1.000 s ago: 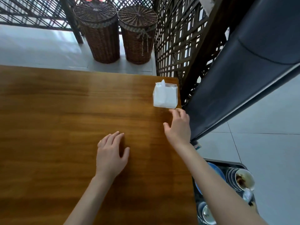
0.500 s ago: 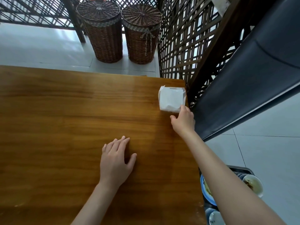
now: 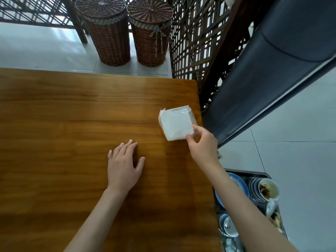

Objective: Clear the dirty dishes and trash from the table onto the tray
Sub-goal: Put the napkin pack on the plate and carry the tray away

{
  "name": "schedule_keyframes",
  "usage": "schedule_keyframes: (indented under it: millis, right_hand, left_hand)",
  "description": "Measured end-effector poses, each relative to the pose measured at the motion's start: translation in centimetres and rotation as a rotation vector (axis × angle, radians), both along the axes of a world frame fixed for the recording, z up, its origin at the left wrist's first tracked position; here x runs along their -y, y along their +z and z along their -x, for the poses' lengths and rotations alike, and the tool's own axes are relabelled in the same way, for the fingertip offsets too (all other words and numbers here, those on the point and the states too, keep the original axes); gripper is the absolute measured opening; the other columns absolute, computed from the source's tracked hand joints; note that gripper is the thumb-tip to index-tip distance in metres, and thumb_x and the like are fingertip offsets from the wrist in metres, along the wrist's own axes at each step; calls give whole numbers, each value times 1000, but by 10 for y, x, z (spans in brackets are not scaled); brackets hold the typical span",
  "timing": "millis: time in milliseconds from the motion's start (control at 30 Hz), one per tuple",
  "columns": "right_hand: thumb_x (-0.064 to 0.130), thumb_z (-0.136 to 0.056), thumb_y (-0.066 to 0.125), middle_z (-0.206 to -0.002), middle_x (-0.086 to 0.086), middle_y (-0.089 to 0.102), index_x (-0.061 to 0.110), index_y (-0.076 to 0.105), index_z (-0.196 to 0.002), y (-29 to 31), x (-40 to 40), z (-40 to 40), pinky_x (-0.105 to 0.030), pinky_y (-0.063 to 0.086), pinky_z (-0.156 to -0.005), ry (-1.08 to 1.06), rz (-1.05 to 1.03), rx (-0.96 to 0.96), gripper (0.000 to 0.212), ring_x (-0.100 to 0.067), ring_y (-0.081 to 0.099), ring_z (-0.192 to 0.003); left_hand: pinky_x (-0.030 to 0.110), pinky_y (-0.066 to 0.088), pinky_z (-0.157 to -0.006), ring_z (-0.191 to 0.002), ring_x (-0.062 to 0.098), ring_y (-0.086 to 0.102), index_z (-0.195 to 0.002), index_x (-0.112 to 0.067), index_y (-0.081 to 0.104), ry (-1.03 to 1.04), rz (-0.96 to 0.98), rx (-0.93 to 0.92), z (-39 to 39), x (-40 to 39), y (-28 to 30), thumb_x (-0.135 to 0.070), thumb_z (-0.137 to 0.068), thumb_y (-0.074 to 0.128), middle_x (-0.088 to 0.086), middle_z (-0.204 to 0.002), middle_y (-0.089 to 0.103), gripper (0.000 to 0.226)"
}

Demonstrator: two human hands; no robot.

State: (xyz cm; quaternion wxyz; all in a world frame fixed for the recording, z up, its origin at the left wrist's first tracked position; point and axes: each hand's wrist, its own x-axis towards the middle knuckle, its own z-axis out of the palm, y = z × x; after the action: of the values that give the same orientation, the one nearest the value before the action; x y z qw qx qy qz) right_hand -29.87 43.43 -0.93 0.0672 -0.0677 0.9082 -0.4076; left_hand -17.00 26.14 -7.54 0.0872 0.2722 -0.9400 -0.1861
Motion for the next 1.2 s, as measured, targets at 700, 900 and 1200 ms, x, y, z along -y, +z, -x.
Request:
schedule_keyframes:
  millis: [700,900,1200]
  right_hand:
    - [18,-88,61,-99,2,66,13,60,-122,9,-290,-194,-24,52,-67,-354,50,242,35,-16,62,-81]
    - [19,-88,62,-83,6,65,13,61,-121,-13,-380,-199,-37,55,-71,-309,-5,325,34,-16,64,-74]
    - [19,-89,60,-104,-2,67,11,60,-123,-51,-457,-196,-12,46,-67,-148,-74,382,35,-4,61,-78]
  left_hand:
    - [44,27,-109,-119,17,49,-121,-20,60,-188,-295,-57,-112,-263,62,-9,-81,66,-2,-120,60,41]
    - [52,37,-103,-115,20,53,-119,-12,61,-69,-306,-50,-142,-341,57,0,-77,69,3,-118,62,44]
    - [45,34,-106,-114,20,51,-119,-14,60,113,-267,-47,-162,-421,36,-1,-80,64,2,-117,60,42]
